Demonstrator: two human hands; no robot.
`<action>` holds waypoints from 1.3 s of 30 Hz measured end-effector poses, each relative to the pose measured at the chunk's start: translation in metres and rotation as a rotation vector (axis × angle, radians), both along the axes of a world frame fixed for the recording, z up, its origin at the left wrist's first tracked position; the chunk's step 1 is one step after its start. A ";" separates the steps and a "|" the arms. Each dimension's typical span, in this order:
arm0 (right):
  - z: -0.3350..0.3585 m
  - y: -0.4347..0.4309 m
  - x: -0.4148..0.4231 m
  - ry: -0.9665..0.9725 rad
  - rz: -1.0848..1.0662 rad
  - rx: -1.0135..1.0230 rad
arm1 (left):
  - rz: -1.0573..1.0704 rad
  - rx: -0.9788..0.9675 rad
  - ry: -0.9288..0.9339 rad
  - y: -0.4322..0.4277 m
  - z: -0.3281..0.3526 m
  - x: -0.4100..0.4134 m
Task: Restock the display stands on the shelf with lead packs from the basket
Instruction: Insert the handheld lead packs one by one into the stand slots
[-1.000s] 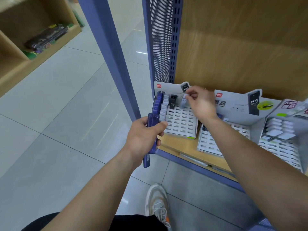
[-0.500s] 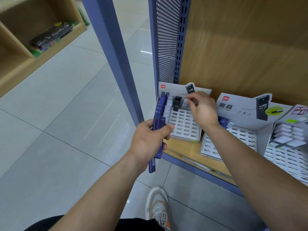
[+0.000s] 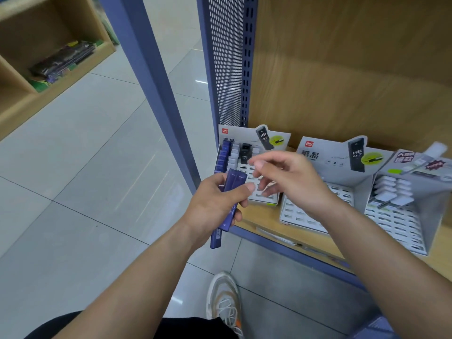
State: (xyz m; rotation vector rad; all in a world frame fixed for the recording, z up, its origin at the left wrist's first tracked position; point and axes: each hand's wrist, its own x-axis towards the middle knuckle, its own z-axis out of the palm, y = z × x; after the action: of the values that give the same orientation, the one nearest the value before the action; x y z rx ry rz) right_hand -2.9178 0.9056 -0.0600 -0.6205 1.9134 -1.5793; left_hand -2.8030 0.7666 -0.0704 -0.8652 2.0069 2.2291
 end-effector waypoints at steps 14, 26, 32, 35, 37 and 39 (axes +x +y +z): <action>0.031 0.023 0.008 -0.204 0.109 0.116 | -0.133 -0.025 0.021 0.021 0.016 0.001; 0.011 0.032 0.000 -0.262 -0.208 -0.063 | 0.011 -0.070 0.013 0.008 0.012 -0.003; 0.001 0.036 0.011 -0.315 -0.237 -0.141 | 0.141 -0.007 0.048 0.001 0.014 -0.005; 0.001 0.042 0.015 -0.221 -0.005 -0.036 | 0.181 -0.056 0.047 -0.002 0.013 -0.003; 0.006 0.040 0.019 -0.153 0.161 0.074 | 0.178 -0.093 0.043 -0.003 0.012 -0.002; 0.009 0.031 0.024 -0.135 0.240 0.132 | 0.145 -0.109 0.040 -0.002 0.011 -0.001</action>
State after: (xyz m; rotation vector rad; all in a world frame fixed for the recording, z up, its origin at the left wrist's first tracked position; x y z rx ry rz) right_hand -2.8942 0.9368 -0.0513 -0.6432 1.7550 -1.3012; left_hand -2.8044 0.7642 -0.0597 -1.0161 2.1676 2.2435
